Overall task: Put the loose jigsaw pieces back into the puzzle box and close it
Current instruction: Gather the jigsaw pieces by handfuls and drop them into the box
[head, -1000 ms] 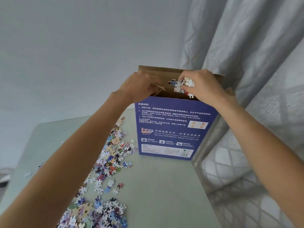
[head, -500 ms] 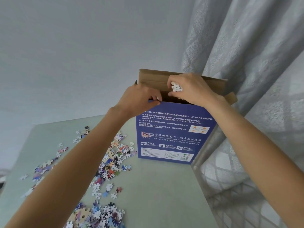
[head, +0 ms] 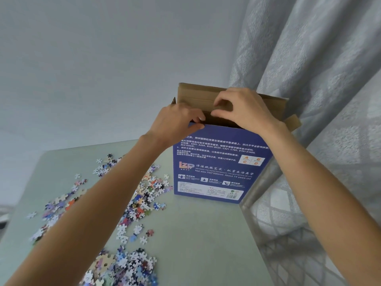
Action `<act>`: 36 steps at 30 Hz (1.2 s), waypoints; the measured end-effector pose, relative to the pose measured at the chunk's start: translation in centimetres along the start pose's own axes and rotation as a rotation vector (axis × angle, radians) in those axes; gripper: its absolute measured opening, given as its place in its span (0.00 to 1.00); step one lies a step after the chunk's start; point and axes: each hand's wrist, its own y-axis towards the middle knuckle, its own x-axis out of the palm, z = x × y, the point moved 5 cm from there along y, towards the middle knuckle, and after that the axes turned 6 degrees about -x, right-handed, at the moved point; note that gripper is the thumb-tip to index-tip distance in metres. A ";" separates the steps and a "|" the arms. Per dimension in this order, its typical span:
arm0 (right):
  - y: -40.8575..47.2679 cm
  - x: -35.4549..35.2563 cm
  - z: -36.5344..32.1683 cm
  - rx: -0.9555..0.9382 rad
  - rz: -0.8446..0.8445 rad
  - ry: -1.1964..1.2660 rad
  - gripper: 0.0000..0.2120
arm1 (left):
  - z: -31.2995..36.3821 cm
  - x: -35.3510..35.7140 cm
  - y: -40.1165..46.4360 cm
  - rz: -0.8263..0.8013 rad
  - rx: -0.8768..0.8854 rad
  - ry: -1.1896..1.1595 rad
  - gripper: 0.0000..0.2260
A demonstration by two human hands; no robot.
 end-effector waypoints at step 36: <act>-11.0 43.2 -15.5 0.332 -0.606 0.325 0.37 | -16.4 12.7 -41.6 -0.579 -1.048 -0.045 0.31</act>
